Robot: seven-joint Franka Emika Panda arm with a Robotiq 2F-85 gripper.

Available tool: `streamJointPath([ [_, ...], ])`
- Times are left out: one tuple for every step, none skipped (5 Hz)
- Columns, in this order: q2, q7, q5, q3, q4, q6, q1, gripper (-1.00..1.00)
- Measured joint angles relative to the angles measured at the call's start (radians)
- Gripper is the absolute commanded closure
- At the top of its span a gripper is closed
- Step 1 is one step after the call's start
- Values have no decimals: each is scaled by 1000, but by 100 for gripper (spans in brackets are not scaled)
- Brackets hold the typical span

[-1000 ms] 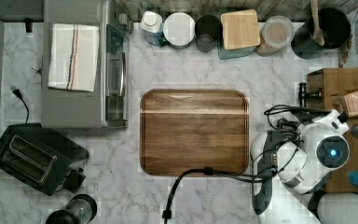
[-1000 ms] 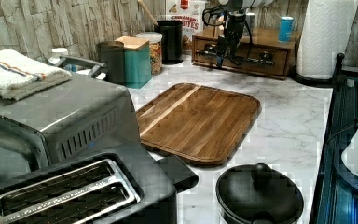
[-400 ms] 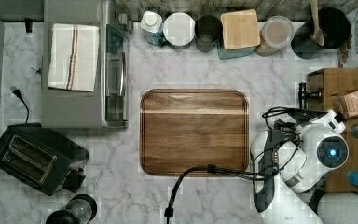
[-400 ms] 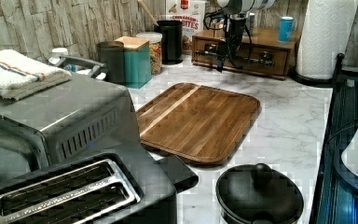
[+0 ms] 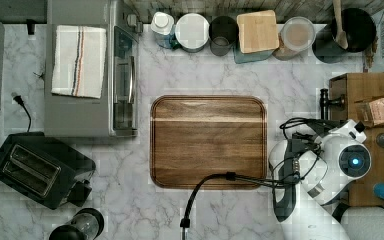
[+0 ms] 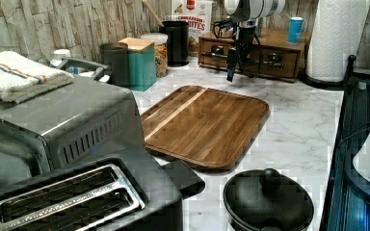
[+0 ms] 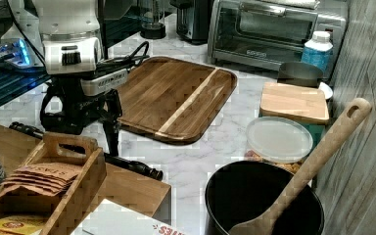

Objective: Open the drawer.

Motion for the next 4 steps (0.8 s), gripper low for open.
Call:
streamJointPath([
  [-34,64,-2,-14,-4,-83,29,-100],
  [-117,83,105,23,-78,-94,43,-100],
  [-200,34,179,97,-191,-27,45,-100],
  [-238,57,182,133,-271,36,91,-100],
])
